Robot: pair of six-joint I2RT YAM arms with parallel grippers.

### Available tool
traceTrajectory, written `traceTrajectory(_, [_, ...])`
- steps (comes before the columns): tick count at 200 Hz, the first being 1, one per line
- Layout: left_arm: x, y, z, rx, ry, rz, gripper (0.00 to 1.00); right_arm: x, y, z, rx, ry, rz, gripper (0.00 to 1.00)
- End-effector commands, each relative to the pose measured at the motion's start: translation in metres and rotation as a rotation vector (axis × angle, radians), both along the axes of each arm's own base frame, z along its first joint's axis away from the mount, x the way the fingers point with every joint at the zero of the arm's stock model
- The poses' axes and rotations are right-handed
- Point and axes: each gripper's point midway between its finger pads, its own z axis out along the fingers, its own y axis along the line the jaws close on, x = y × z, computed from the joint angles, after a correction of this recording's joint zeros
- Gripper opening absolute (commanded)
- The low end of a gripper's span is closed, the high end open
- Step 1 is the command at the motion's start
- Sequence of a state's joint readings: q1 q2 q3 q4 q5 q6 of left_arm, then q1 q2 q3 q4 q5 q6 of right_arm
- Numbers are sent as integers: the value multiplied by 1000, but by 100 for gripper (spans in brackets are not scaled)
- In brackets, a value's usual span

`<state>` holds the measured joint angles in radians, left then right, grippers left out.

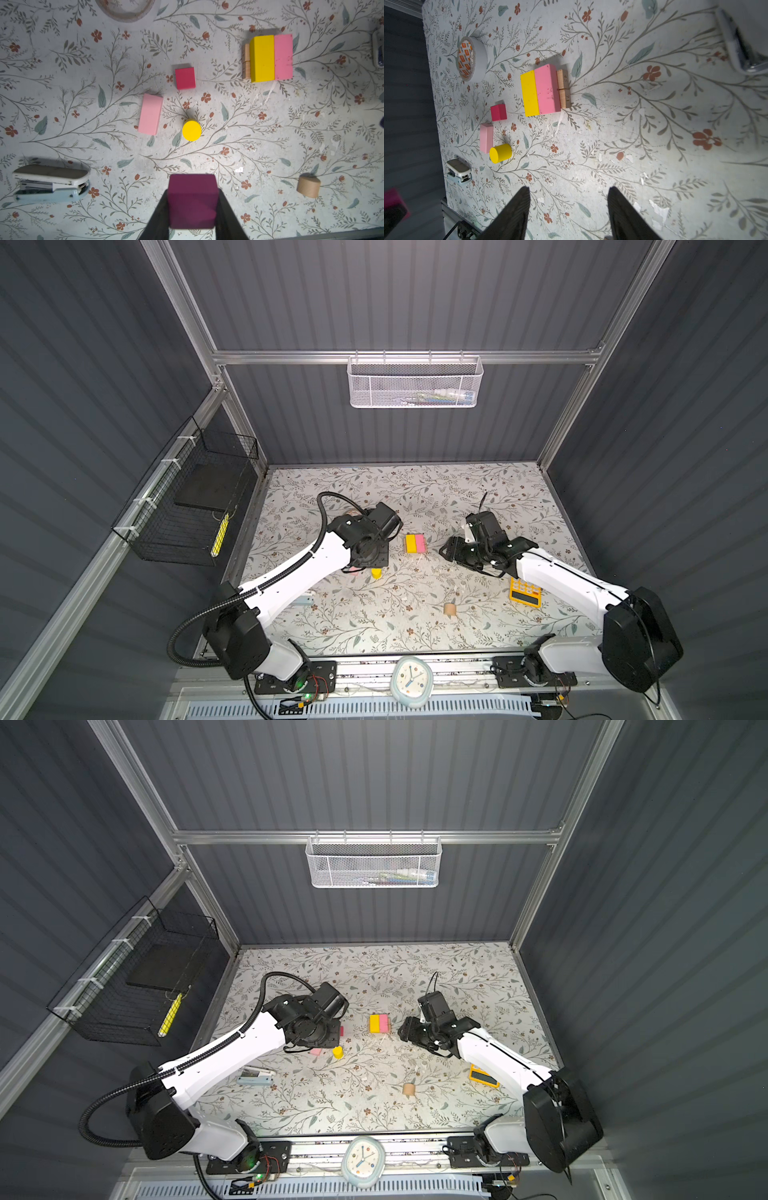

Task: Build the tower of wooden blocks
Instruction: 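Lift and carry the magenta cube with the left gripper over the stack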

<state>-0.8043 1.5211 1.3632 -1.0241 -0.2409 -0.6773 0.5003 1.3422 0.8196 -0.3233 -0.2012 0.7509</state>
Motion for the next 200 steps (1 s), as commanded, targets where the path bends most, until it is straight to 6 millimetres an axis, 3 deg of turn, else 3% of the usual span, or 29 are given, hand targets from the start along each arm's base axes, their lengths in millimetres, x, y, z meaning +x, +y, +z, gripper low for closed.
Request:
traceTrajectory(1, [13, -9, 1, 37, 10, 19, 3, 7, 0, 7, -21, -20, 2, 62])
traceTrajectory(100, [78, -105, -38, -69, 87, 32, 0, 14, -27, 20, -37, -82, -48, 64])
traceTrajectory(200, [100, -122, -87, -26, 146, 106, 0, 4, -43, 13, -36, -94, -81, 66])
